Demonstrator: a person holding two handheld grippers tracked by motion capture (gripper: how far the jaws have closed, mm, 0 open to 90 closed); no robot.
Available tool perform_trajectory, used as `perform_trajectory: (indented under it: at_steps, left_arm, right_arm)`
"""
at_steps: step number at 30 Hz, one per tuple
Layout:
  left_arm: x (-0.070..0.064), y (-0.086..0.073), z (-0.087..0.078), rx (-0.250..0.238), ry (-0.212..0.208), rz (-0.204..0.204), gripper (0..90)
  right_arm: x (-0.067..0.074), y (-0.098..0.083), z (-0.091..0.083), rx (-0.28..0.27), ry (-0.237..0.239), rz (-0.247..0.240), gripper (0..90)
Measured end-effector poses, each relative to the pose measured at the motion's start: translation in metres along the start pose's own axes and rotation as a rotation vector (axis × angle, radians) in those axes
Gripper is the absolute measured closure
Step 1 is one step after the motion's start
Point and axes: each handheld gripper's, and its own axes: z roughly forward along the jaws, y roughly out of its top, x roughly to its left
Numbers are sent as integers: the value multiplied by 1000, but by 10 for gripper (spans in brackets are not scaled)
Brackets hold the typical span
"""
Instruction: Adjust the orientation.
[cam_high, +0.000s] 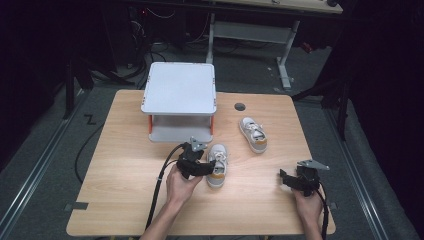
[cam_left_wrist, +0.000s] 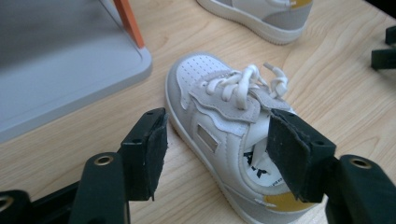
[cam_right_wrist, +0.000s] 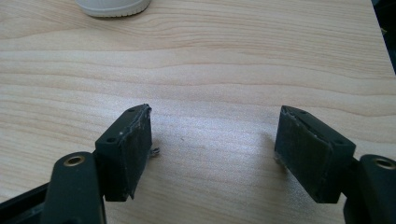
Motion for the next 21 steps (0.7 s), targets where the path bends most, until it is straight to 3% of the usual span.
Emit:
perform_trajectory:
  at_steps: [13,21]
  left_arm:
    - [32,-10,-29,-80,25,-69,360]
    - [57,-21,-52,-137,34,-139,338]
  right_arm:
    - [0,0,0,0,0,0,274]
    - [0,0,0,0,0,0,274]
